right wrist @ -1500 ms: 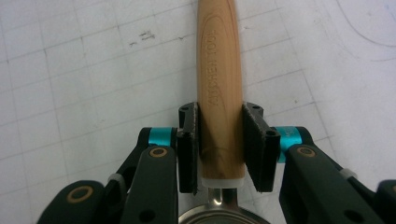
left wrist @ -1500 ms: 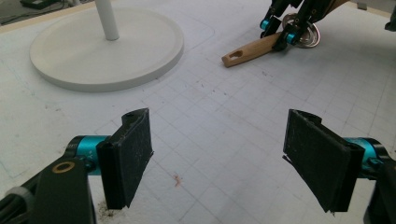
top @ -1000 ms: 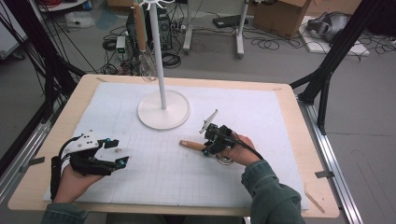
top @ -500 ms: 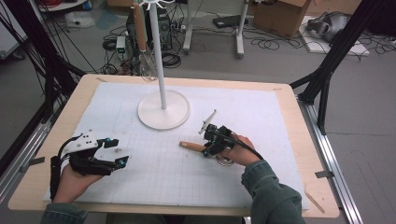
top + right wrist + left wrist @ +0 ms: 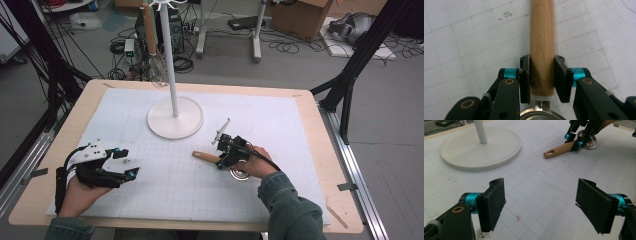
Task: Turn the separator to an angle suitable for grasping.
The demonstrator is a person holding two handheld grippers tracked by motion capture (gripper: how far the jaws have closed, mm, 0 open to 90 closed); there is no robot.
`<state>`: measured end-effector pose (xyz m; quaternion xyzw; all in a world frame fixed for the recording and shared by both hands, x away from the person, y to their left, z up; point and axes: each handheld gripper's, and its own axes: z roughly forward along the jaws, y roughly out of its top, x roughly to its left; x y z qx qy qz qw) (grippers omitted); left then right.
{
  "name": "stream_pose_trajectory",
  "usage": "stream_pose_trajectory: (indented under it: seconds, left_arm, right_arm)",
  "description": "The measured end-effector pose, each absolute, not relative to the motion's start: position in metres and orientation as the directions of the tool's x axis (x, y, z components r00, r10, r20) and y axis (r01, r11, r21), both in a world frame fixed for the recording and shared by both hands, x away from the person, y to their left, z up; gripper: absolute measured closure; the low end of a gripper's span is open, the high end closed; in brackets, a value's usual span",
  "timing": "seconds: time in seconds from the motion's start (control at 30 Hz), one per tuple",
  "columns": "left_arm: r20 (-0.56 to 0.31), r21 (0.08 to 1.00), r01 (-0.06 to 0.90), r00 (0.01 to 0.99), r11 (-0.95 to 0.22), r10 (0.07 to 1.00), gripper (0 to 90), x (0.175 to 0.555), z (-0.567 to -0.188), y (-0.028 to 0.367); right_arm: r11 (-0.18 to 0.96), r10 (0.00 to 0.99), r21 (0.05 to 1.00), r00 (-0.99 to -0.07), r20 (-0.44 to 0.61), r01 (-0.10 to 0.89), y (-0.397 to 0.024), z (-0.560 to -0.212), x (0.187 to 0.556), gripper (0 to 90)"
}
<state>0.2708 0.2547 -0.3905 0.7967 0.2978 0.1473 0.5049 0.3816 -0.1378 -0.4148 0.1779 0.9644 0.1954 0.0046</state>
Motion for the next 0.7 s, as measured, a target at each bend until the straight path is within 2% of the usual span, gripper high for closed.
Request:
stream_pose_trajectory:
  seconds: [0.7]
  left_arm:
    - [-0.073, 0.887, 0.335, 0.781, -0.317, 0.621, 24.4, 0.272, -0.393, 0.254]
  right_arm:
    - [0.751, 0.367, 0.532, -0.917, 0.155, 0.391, -0.152, -0.401, 0.379, 70.8]
